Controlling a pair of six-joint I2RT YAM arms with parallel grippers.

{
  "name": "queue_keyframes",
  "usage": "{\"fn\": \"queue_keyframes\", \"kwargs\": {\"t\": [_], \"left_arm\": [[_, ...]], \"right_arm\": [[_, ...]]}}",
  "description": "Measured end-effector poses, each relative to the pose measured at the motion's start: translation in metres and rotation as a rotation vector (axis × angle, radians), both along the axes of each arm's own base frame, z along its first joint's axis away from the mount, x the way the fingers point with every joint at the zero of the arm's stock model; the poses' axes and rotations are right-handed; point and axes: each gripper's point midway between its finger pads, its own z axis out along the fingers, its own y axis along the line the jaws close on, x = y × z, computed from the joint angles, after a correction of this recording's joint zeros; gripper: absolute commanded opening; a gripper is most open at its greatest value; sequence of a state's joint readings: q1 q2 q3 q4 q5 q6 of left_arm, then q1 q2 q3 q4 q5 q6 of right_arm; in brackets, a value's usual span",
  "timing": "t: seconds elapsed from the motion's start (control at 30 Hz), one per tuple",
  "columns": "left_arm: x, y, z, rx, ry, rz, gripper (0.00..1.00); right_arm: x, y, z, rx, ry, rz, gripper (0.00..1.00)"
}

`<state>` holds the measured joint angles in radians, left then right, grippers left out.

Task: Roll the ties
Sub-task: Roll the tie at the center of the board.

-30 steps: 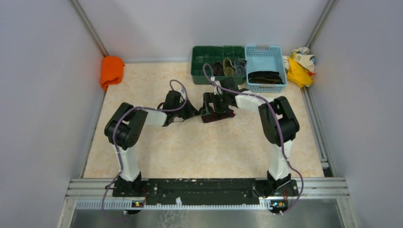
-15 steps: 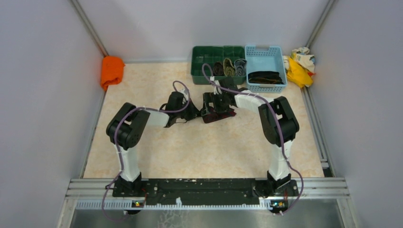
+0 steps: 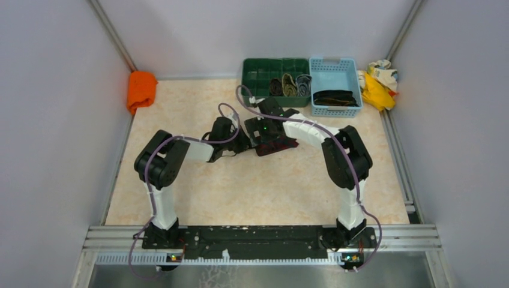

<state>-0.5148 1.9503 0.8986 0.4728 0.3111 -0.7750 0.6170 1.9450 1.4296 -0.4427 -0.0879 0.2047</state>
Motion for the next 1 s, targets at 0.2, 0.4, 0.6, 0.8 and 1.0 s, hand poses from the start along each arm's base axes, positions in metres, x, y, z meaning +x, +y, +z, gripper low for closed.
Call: {"fn": "queue_keyframes", "kwargs": {"t": [0.2, 0.4, 0.6, 0.8, 1.0], "left_arm": [[0.0, 0.0, 0.0, -0.002, -0.005, 0.0, 0.0], [-0.001, 0.001, 0.0, -0.004, -0.008, -0.001, 0.0], [-0.001, 0.001, 0.0, -0.004, -0.009, -0.001, 0.0], [-0.001, 0.001, 0.0, -0.004, -0.009, -0.001, 0.0], [-0.001, 0.001, 0.0, -0.004, -0.009, -0.001, 0.0]], "right_arm": [[-0.005, 0.002, 0.006, -0.163, -0.102, -0.015, 0.99], [-0.007, -0.008, 0.011, -0.283, -0.17, -0.052, 0.94], [-0.005, -0.015, 0.012, -0.327, -0.192, -0.076, 0.72], [-0.006, -0.015, 0.012, -0.322, -0.19, -0.077, 0.73], [-0.008, -0.012, 0.007, -0.31, -0.171, -0.072, 0.77]]}}
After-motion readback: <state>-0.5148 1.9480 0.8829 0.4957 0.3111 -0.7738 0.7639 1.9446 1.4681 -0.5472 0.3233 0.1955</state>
